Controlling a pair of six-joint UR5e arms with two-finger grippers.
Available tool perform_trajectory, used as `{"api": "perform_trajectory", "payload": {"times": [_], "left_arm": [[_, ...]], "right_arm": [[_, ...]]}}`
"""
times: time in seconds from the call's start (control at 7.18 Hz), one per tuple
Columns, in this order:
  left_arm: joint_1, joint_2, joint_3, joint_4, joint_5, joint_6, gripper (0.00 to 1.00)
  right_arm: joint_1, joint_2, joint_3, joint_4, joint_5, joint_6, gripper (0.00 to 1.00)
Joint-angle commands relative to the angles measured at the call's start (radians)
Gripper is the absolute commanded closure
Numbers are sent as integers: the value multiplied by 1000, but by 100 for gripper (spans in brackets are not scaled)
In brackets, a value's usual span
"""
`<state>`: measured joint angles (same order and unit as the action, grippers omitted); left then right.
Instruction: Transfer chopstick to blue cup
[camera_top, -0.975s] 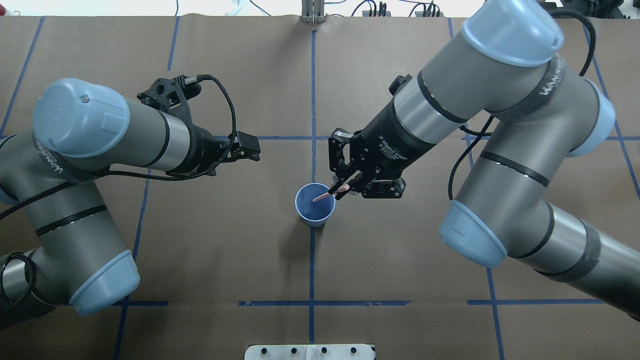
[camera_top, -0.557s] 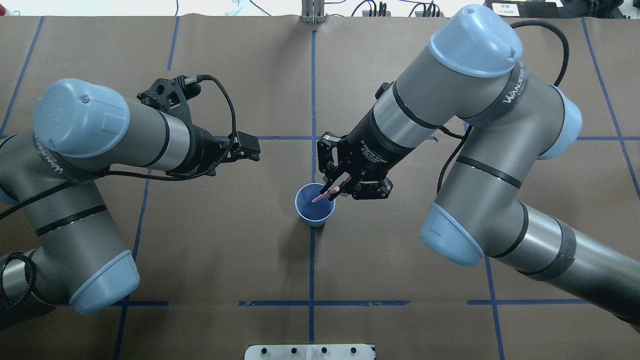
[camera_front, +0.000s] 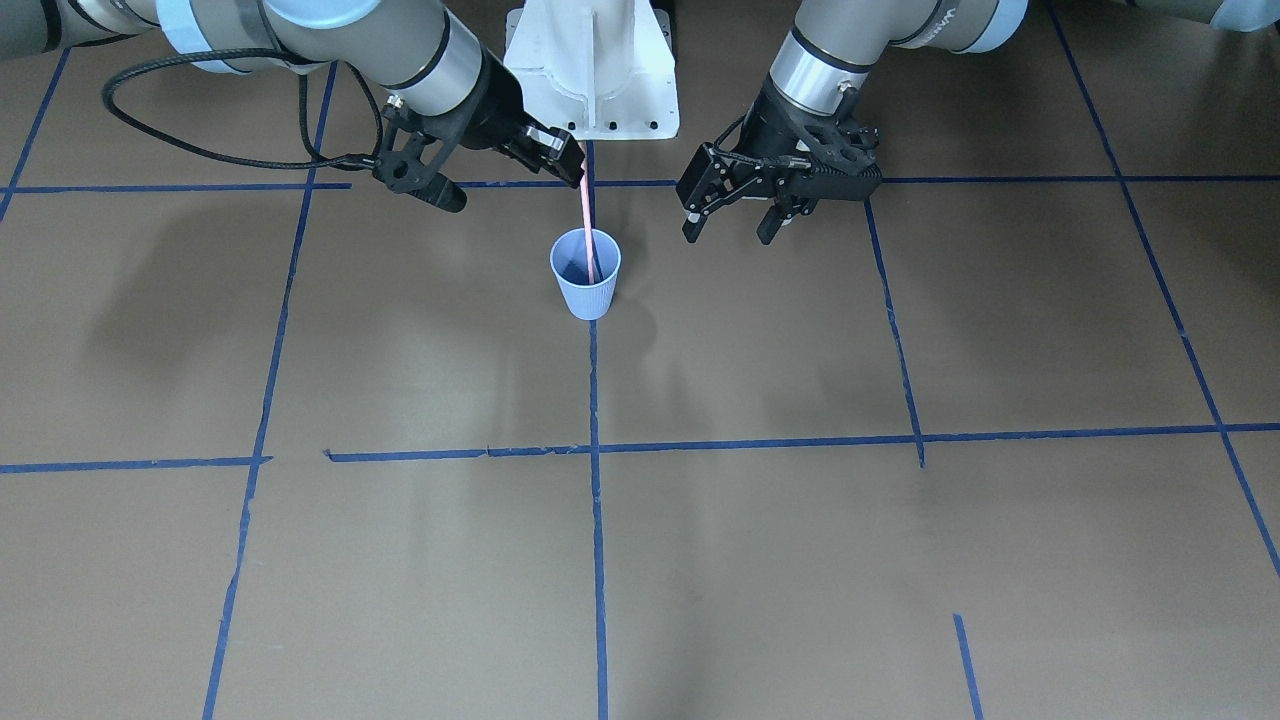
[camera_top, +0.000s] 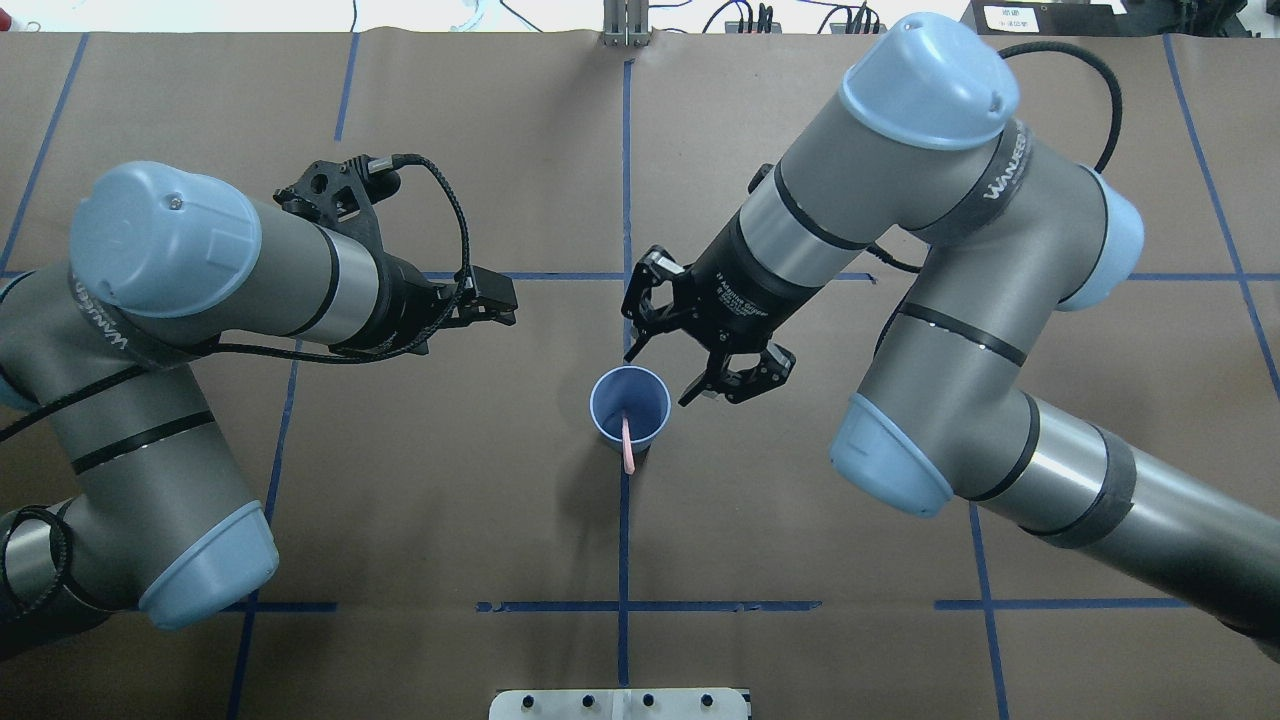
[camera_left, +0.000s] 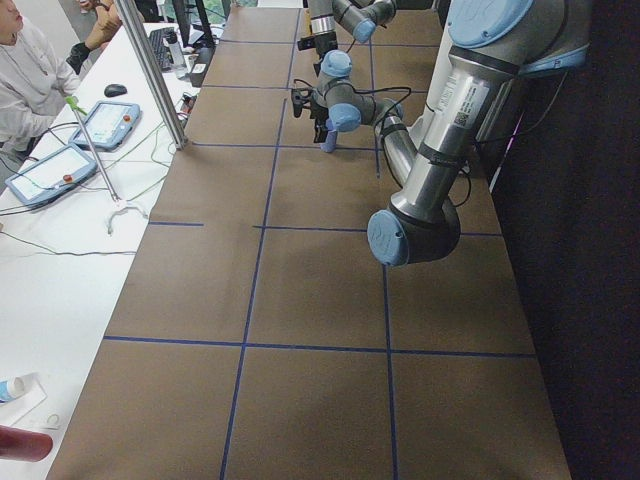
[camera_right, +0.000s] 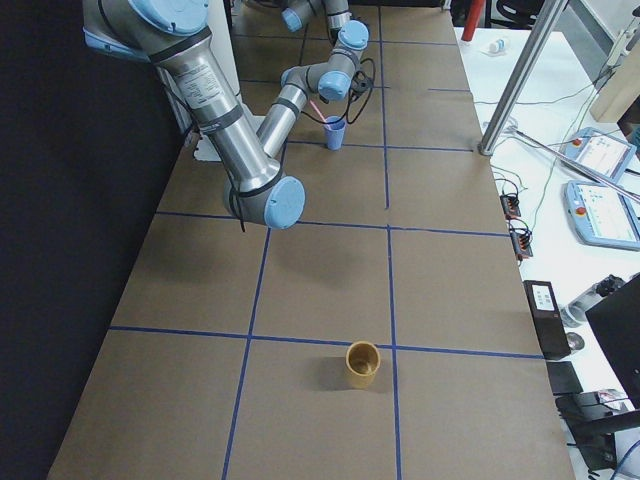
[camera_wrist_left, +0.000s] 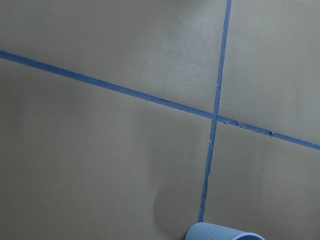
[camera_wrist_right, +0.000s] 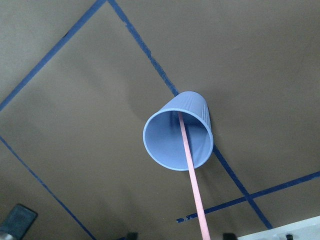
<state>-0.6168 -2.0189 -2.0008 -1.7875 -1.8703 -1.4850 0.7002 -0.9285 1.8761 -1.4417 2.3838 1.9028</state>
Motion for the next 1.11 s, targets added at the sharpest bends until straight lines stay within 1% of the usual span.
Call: {"api": "perform_trajectory", "payload": {"times": [0.0,0.14,0.28,0.56,0.7,0.84,0.98], "left_arm": [[-1,52,-15,-1,-3,9,0],[-4,102,-39,-1,-6,44,0],[-9,174,-62,0,-6,124,0],[-67,314,-87,0,-26,315,0],[-149,388,-87,0,-103,454,0],[-252,463,-88,0,-194,598,0],[-379,509,-90,13,-307,761,0]], "right_arm": [[85,-98,84,-5,15,-11,0],[129,-175,121,-5,15,-110,0],[174,-285,147,-3,11,-246,0],[289,-480,147,0,-6,-573,0],[386,-586,147,0,-5,-795,0],[480,-698,140,1,-8,-1056,0],[584,-772,114,-2,-8,-1299,0]]}}
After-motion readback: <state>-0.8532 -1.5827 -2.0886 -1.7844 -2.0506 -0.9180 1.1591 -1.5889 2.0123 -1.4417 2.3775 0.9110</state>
